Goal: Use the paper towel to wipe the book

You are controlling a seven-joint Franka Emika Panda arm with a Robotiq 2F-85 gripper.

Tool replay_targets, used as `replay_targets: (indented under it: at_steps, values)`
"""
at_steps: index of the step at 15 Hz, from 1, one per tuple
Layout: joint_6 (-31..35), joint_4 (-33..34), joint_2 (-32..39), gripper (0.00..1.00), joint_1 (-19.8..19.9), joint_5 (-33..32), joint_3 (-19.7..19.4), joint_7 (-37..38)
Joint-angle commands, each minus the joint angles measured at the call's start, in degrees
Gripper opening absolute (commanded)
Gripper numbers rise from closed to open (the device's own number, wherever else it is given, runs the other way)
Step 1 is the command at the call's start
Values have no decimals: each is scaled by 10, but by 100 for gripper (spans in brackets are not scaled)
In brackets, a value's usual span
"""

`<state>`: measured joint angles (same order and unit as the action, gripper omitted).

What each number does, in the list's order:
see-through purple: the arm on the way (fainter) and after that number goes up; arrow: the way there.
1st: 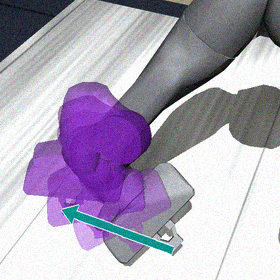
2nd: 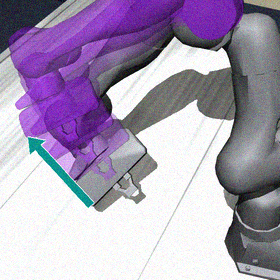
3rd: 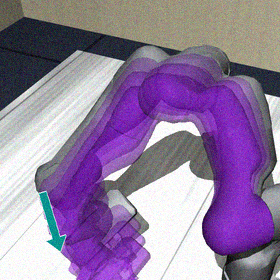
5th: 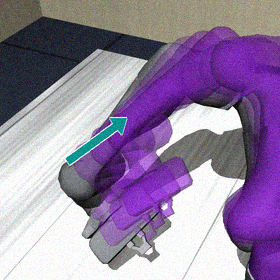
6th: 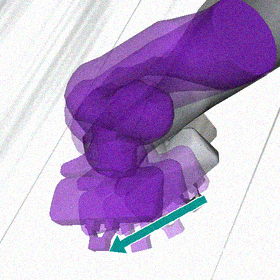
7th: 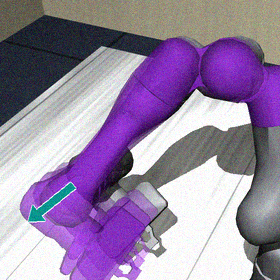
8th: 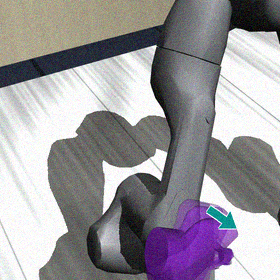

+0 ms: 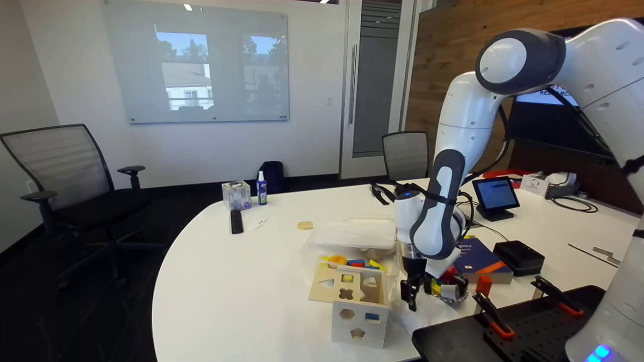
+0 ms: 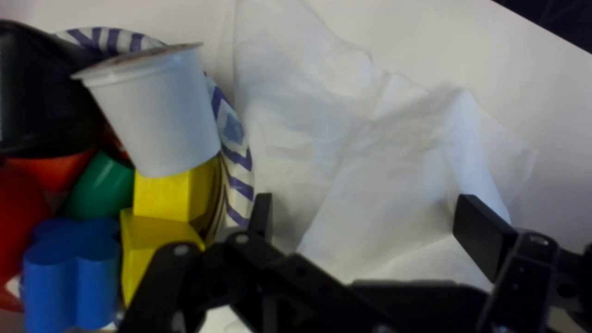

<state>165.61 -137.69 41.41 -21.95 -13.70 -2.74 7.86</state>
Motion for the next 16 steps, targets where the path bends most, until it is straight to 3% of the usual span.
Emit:
replay_targets:
  at_steps: [1, 2, 3, 4, 12, 14, 16]
  values:
    - [-1, 24, 26, 100, -19, -5, -11, -9]
    - [-1, 28, 31, 100, -20, -5, -11, -10]
    - [0, 32, 36, 75, -21, -5, -10, -12]
    - [0, 33, 39, 74, -22, -5, -10, -12]
    - [0, 41, 45, 12, -31, -4, -11, -10]
    - [-6, 40, 41, 0, -19, 1, -3, -15]
    - [-14, 39, 36, 0, -10, 5, 3, -18]
